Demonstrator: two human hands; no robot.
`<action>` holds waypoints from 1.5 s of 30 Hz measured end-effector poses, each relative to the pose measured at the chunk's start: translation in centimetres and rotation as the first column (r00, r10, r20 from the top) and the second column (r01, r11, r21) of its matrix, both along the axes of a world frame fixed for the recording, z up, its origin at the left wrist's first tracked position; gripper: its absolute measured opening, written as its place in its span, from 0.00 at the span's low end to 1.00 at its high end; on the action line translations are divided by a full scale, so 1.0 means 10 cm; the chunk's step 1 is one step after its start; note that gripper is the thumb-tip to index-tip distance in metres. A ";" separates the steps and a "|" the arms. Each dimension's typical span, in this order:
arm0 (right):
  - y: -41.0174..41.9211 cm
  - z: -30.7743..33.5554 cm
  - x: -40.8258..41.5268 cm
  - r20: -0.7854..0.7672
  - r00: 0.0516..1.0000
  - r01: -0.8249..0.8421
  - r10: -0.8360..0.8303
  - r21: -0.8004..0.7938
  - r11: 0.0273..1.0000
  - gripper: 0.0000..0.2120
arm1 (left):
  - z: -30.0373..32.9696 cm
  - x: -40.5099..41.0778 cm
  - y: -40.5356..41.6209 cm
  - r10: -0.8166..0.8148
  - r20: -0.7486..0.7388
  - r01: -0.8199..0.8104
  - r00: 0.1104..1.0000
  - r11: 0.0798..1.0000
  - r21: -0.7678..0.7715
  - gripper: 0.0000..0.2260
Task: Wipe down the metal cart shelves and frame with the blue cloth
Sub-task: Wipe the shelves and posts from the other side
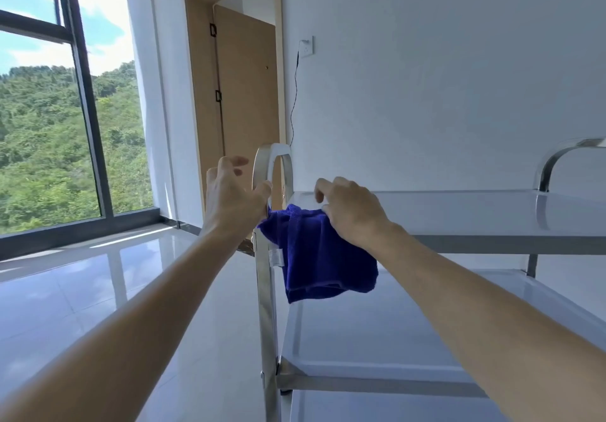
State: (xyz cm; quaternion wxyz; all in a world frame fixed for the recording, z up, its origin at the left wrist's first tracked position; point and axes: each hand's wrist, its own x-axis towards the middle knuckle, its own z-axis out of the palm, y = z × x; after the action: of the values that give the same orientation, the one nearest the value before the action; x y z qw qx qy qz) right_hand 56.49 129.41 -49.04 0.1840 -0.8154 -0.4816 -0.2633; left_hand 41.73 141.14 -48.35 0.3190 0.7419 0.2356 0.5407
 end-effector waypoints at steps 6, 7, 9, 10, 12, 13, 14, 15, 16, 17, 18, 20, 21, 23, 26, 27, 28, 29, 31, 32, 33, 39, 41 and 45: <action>-0.04 0.08 -0.14 -0.023 0.986 -0.166 0.164 -0.140 0.976 0.15 | -0.07 0.16 0.05 -0.126 -0.030 0.124 0.992 0.990 -0.063 0.22; -0.06 0.06 -0.16 -0.093 0.977 -0.204 0.191 -0.162 0.966 0.18 | -0.07 0.20 0.06 -0.136 -0.009 0.135 0.991 0.987 -0.086 0.21; -0.06 -0.06 -0.18 0.008 0.982 -0.177 0.188 -0.302 0.937 0.28 | -0.06 0.26 0.08 -0.175 0.044 0.179 0.984 0.973 -0.143 0.19; -0.02 -0.15 -0.18 0.132 0.974 -0.129 0.185 -0.353 0.927 0.34 | -0.06 0.29 0.09 -0.189 0.061 0.196 0.980 0.967 -0.160 0.18; 0.08 -0.31 -0.17 0.257 0.947 -0.104 0.194 -0.325 0.940 0.40 | -0.08 0.32 0.10 -0.176 0.059 0.183 0.983 0.973 -0.143 0.16; 0.13 -0.36 -0.17 0.271 0.945 -0.107 0.184 -0.274 0.956 0.40 | -0.10 0.32 0.10 -0.159 0.051 0.164 0.986 0.979 -0.117 0.15; 0.18 -0.40 -0.17 0.285 0.943 -0.110 0.171 -0.219 0.970 0.39 | -0.13 0.33 0.10 -0.143 0.041 0.146 0.989 0.985 -0.088 0.15; 0.22 -0.42 -0.18 0.310 0.938 -0.103 0.154 -0.176 0.979 0.38 | -0.17 0.33 0.11 -0.130 0.031 0.132 0.991 0.990 -0.056 0.15; 0.25 -0.44 -0.19 0.340 0.930 -0.097 0.140 -0.141 0.985 0.37 | -0.20 0.34 0.12 -0.122 0.024 0.122 0.992 0.992 -0.024 0.15; 0.24 -0.45 -0.18 0.356 0.925 -0.098 0.133 -0.114 0.989 0.36 | -0.23 0.35 0.13 -0.120 0.019 0.120 0.993 0.993 0.003 0.16; 0.19 -0.46 -0.15 0.361 0.922 -0.115 0.139 -0.087 0.990 0.36 | -0.25 0.35 0.14 -0.127 0.015 0.127 0.992 0.992 0.017 0.16; -0.01 -0.50 -0.03 0.373 0.914 -0.165 0.162 -0.025 0.986 0.35 | -0.27 0.36 0.15 -0.154 0.019 0.154 0.988 0.988 0.022 0.17; -0.15 -0.51 0.06 0.374 0.912 -0.182 0.167 0.005 0.983 0.34 | -0.27 0.37 0.16 -0.166 0.026 0.165 0.986 0.986 0.027 0.17; -0.46 -0.55 0.31 0.388 0.909 -0.196 0.154 0.072 0.978 0.32 | -0.29 0.40 0.17 -0.173 0.047 0.171 0.984 0.985 0.035 0.17; -0.88 -0.66 0.66 0.443 0.894 -0.173 0.070 0.197 0.965 0.28 | -0.33 0.45 0.16 -0.195 0.090 0.195 0.977 0.981 0.012 0.17; -0.94 -0.69 0.73 0.461 0.887 -0.156 0.036 0.225 0.962 0.28 | -0.34 0.46 0.15 -0.204 0.100 0.205 0.974 0.979 0.003 0.17; -0.95 -0.72 0.75 0.479 0.878 -0.141 0.008 0.241 0.960 0.27 | -0.35 0.47 0.14 -0.209 0.110 0.210 0.972 0.978 -0.005 0.16; -0.92 -0.74 0.73 0.494 0.869 -0.128 -0.012 0.250 0.960 0.27 | -0.36 0.48 0.14 -0.206 0.118 0.208 0.972 0.978 -0.009 0.16; -0.74 -0.75 0.59 0.524 0.852 -0.124 -0.022 0.243 0.962 0.27 | -0.36 0.47 0.14 -0.193 0.123 0.196 0.973 0.980 -0.014 0.16; -0.60 -0.75 0.49 0.530 0.848 -0.130 -0.010 0.226 0.965 0.27 | -0.36 0.47 0.14 -0.193 0.120 0.197 0.974 0.980 -0.019 0.16; -0.45 -0.73 0.37 0.529 0.848 -0.131 0.002 0.206 0.970 0.27 | -0.36 0.46 0.15 -0.194 0.114 0.198 0.974 0.980 -0.023 0.16; 0.17 -0.67 -0.12 0.525 0.848 -0.139 0.068 0.097 0.986 0.28 | -0.34 0.41 0.18 -0.126 0.082 0.127 0.989 0.992 -0.007 0.15; 0.07 -0.64 -0.04 0.506 0.855 -0.177 0.116 0.074 0.981 0.29 | -0.33 0.37 0.21 -0.116 0.060 0.116 0.991 0.993 0.010 0.16; -0.52 -0.63 0.36 0.465 0.876 -0.203 0.127 0.117 0.972 0.30 | -0.31 0.33 0.22 -0.114 0.023 0.112 0.993 0.992 0.058 0.16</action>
State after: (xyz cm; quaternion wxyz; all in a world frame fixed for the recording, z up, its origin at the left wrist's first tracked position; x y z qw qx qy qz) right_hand 60.05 124.25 -55.33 0.1537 -0.6692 -0.5560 -0.4683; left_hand 45.07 143.32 -51.48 0.3311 0.7555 0.1734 0.5380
